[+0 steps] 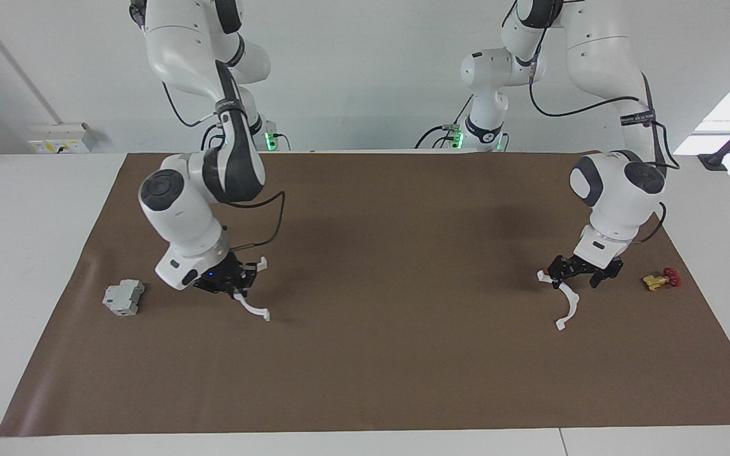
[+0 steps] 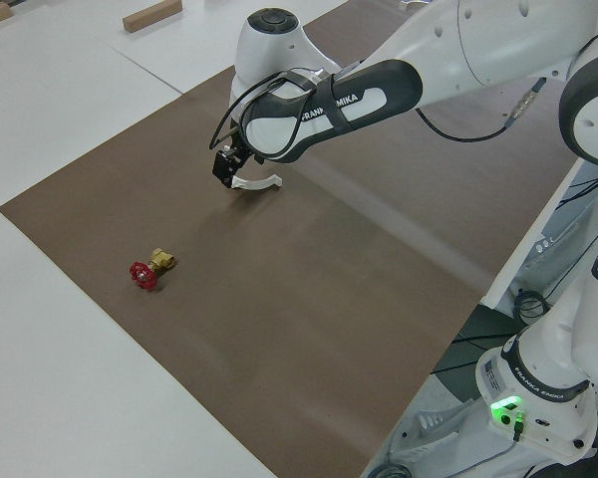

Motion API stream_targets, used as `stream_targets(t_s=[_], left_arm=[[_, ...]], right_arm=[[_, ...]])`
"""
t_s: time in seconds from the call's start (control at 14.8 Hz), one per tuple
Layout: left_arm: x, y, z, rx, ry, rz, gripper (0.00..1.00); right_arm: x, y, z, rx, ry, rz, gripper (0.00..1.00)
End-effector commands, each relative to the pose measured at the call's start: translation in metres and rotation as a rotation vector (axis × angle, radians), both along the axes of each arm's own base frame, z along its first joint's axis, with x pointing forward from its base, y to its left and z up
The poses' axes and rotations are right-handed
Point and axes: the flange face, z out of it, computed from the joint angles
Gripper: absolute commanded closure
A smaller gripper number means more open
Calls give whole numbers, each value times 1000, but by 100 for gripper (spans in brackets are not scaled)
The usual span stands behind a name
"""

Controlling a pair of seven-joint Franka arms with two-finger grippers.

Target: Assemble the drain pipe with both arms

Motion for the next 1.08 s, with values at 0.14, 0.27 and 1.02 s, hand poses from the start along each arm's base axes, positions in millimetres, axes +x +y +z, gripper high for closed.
stream_targets(t_s=[0.14,0.27,1.02], left_arm=[[6,8,-15,11,-51,-3,0],[6,9,-15,11,-45,1,27],[2,1,64,9,-38,6,100]], right_arm=[[-15,86,-17,14,-16,-79,92],[-31,131,-30,21,-17,-112,92],[-69,176,-78,-11,-51,-54,92]])
